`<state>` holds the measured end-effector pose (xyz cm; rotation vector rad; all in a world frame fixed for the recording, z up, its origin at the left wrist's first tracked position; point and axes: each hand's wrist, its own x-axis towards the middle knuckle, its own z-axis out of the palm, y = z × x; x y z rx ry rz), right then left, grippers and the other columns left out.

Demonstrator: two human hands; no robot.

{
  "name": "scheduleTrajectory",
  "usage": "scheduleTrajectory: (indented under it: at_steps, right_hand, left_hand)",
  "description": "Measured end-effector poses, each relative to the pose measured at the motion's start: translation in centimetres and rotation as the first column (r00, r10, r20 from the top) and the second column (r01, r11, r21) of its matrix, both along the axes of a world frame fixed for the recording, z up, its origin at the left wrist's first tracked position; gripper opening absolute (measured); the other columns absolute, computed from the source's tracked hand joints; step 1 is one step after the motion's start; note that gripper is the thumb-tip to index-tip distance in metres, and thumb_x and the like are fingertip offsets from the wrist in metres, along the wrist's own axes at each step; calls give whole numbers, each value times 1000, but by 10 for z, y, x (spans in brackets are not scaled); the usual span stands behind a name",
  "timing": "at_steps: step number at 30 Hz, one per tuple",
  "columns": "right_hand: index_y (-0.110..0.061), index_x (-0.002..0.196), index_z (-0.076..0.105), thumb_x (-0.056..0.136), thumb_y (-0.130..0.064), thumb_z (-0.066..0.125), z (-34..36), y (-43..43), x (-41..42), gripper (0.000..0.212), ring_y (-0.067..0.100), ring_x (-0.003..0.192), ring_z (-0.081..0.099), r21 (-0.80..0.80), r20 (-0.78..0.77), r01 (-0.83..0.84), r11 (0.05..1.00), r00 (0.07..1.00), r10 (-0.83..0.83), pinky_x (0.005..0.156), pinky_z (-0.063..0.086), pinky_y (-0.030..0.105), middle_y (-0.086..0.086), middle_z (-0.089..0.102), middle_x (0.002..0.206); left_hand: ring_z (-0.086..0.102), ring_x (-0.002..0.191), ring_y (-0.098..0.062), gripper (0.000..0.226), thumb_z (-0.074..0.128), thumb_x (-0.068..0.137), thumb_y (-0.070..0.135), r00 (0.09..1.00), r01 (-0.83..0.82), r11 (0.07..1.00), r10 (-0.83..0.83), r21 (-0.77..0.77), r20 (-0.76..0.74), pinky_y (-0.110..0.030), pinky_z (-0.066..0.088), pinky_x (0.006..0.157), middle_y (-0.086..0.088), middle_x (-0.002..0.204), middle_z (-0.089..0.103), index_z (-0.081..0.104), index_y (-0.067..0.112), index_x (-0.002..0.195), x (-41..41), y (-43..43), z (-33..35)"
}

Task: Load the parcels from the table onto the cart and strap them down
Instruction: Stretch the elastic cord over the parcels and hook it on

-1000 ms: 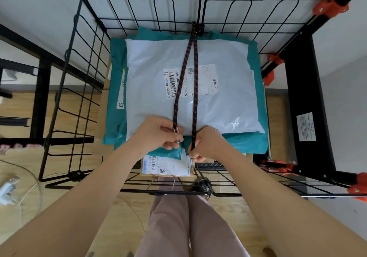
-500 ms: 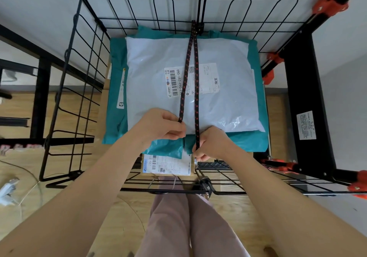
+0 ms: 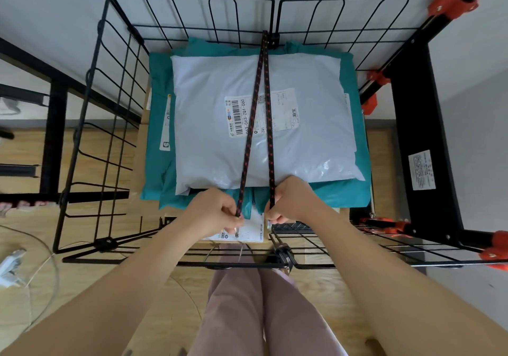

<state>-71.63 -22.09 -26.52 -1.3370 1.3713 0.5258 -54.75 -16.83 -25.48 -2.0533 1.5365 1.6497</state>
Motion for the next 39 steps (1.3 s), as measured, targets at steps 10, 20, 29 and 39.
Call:
scheduleTrajectory:
  at_steps: [10, 20, 29, 39]
  right_hand:
    - [5, 81, 71, 73, 2, 72, -6, 1, 17, 8, 19, 76, 73, -79, 44, 103, 992, 994, -100, 81, 58, 35, 12, 75, 81]
    - [-6, 84, 71, 77, -6, 69, -16, -1, 16, 8, 14, 74, 72, 1, -62, -17, 1000, 998, 17, 80, 57, 28, 4, 75, 79]
    - [-6, 86, 64, 79, -9, 68, -19, -2, 13, 9, 11, 57, 57, 45, -80, -37, 998, 996, 41, 73, 50, 24, -2, 64, 64]
    - [-7, 82, 67, 82, -23, 69, -7, -2, -1, 16, 18, 69, 57, -86, -143, -270, 959, 956, 256, 80, 52, 25, 0, 60, 66]
  left_hand:
    - [62, 50, -8, 10, 70, 78, 21, 914, 392, 916, -398, 86, 82, -21, 51, 58, 1, 74, 71, 67, 12, 74, -2, 3, -16]
    - [54, 56, -10, 12, 69, 81, 12, 938, 346, 909, -338, 232, -77, -13, 39, 46, 1, 72, 65, 71, 4, 89, 0, 6, -26]
    - [52, 66, -11, 12, 78, 73, 23, 971, 231, 925, -200, 302, -130, -20, 39, 56, 4, 76, 68, 70, 15, 76, 18, -4, -20]
    - [47, 55, -8, 17, 77, 75, 23, 960, 276, 921, -248, 274, -133, -18, 35, 49, 7, 65, 60, 62, 19, 67, 9, -11, -16]
